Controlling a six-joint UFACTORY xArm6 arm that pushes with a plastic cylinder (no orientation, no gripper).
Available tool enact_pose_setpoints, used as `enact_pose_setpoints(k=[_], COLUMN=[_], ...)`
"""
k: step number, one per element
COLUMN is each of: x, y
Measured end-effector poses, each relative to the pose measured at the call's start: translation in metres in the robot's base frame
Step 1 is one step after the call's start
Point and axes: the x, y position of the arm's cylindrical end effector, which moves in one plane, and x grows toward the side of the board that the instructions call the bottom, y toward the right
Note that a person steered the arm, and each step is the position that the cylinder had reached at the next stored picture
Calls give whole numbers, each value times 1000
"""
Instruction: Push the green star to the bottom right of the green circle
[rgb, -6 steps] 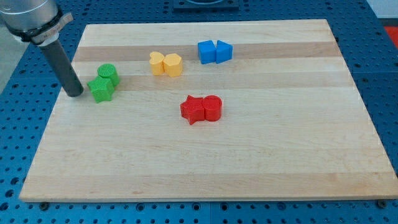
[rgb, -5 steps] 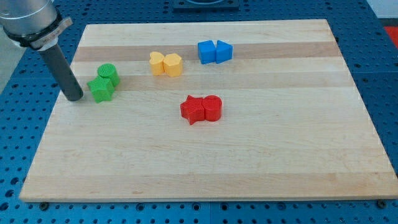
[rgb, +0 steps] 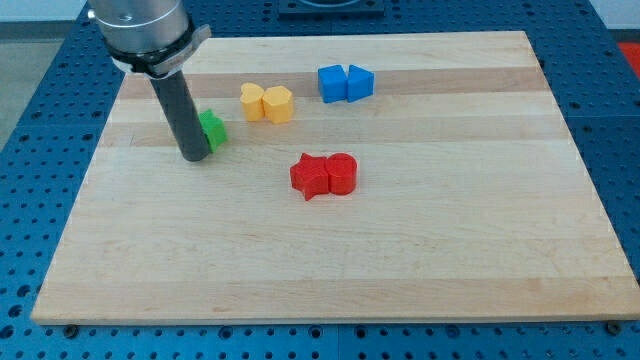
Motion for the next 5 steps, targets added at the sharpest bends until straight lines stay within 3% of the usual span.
enact_pose_setpoints(k=[1, 3, 5], x=[6, 23, -34], y=[0, -75, -102])
